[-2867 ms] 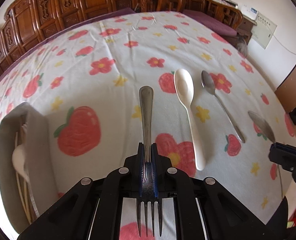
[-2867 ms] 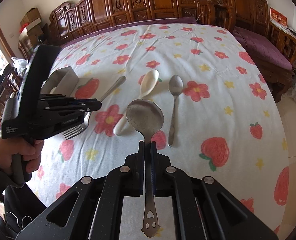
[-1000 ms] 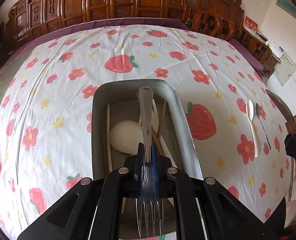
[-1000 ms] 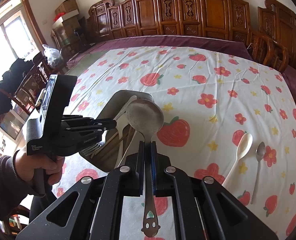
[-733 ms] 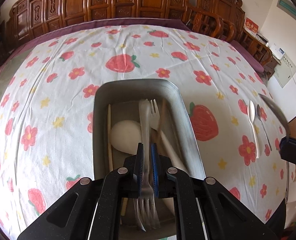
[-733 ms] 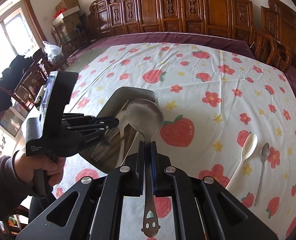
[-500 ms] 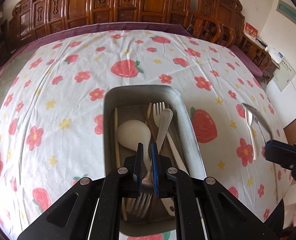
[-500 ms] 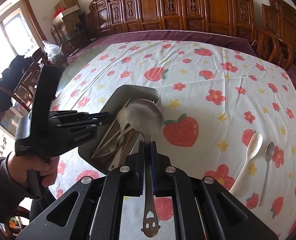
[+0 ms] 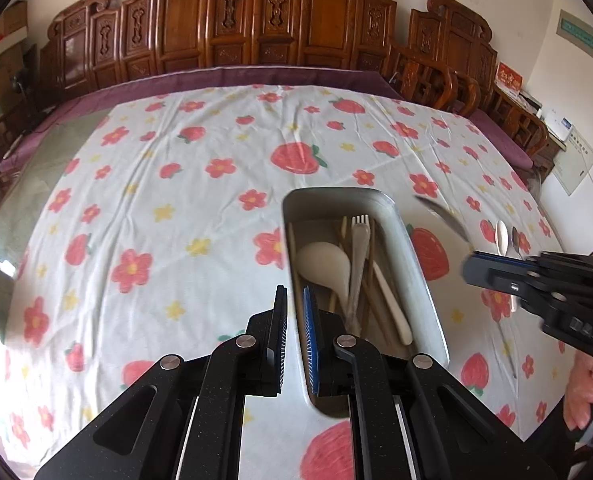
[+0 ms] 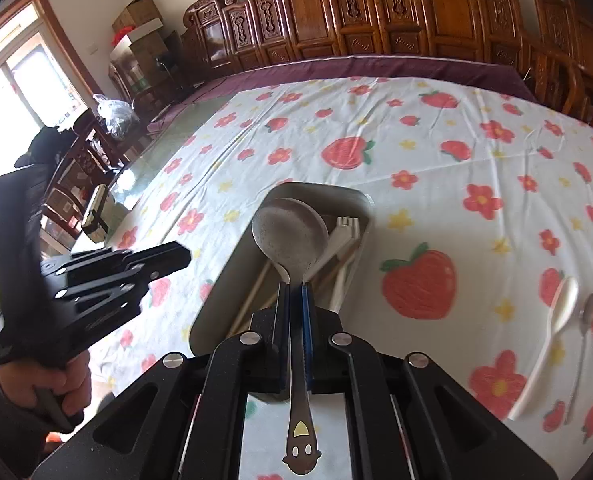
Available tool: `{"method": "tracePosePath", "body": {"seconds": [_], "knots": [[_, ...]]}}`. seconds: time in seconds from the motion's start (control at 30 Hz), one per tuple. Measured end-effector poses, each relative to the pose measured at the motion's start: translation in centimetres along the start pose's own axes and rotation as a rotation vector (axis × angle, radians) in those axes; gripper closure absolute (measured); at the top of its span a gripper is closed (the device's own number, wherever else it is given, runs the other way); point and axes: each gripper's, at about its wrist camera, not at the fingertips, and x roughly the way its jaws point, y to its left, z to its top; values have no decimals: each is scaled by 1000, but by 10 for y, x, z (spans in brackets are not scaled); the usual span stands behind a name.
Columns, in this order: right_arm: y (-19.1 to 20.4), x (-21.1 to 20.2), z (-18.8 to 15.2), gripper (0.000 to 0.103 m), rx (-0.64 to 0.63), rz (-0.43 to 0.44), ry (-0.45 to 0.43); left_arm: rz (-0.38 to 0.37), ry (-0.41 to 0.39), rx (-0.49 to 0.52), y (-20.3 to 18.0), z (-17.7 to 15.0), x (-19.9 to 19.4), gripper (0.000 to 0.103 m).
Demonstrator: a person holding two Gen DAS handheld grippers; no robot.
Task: Organize utensils
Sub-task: 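Lower the steel slotted spoon into the metal box and open the right tool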
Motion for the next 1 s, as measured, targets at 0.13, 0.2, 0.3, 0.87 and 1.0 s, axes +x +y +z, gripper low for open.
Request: {"method": "tracePosePath", "body": {"seconds": [0.13, 0.2, 0.3, 0.87, 1.0], "knots": [[5, 18, 8, 96, 17, 15, 11, 11, -15, -1, 8, -3, -11, 95], [8, 30, 11, 96, 18, 16, 21, 17, -22, 0, 11, -4, -15, 95], [10, 49, 14, 96, 12, 2, 44, 19, -27, -2, 16, -6, -20, 95], [17, 102, 29, 96, -100, -144, 140, 26, -30, -6, 21, -11, -26, 85], [17, 97, 31, 94, -95, -131, 126, 26, -31, -6, 20, -11, -27, 85]]}}
